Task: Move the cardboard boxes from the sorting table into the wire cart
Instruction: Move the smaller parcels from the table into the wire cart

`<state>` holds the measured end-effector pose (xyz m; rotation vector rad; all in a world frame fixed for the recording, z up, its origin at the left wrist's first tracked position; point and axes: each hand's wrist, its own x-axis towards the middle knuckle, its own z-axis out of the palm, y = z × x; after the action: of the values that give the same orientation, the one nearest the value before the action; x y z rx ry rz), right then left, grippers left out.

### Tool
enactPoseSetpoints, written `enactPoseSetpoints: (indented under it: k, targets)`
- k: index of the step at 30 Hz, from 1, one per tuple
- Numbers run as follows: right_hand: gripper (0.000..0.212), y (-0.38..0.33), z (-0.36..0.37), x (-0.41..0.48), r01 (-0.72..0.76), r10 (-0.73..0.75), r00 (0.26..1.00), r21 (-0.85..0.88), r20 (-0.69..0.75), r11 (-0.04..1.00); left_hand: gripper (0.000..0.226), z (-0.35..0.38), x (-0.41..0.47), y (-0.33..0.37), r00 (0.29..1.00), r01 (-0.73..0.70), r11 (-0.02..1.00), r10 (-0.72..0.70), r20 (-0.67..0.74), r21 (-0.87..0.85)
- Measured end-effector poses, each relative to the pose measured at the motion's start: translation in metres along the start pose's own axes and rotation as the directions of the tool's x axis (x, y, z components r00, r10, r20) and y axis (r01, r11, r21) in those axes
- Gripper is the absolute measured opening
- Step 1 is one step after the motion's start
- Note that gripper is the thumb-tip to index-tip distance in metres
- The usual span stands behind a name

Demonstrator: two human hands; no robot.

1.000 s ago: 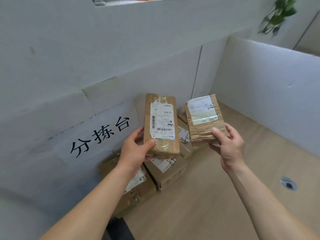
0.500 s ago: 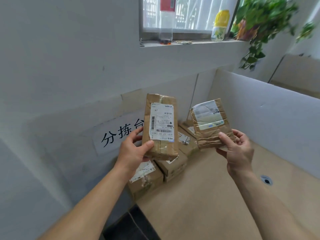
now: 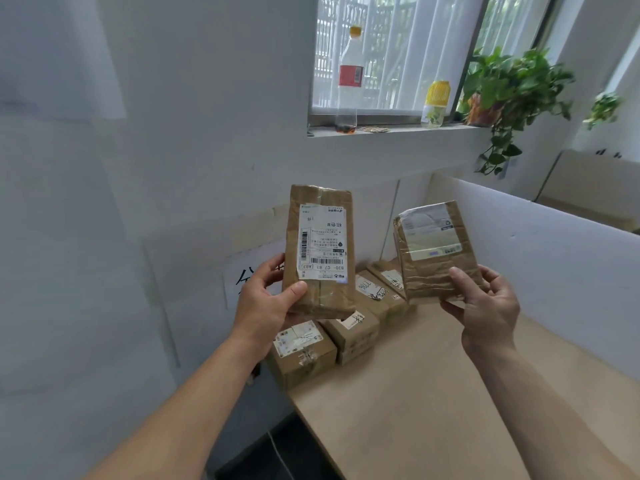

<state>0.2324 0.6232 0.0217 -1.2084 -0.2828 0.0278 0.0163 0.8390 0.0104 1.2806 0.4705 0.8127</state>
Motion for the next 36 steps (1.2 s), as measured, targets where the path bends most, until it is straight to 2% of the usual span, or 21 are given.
enactPoseSetpoints:
  k: [9,15,21,36]
  targets:
    - [0.029,-0.008,-0.014,0.006,-0.042,0.035,0.998,0.116,0.060,0.992,0.047,0.017,-0.040,0.008,0.992,-0.069,0.998,0.070,-0.106,0.010]
    - [0.029,-0.009,-0.040,0.020,-0.096,0.078,0.988,0.137,0.135,0.986,0.051,0.047,-0.075,-0.001,0.975,-0.070,0.994,0.085,-0.205,0.078]
    - [0.029,-0.004,-0.050,0.021,-0.159,0.128,0.970,0.145,0.206,0.976,0.050,0.063,-0.114,-0.004,0.954,-0.079,0.994,0.096,-0.286,0.072]
    - [0.035,-0.020,-0.014,-0.042,-0.253,0.165,0.885,0.152,0.436,0.955,0.049,0.029,-0.208,0.029,0.854,-0.104,0.981,0.173,-0.491,0.165]
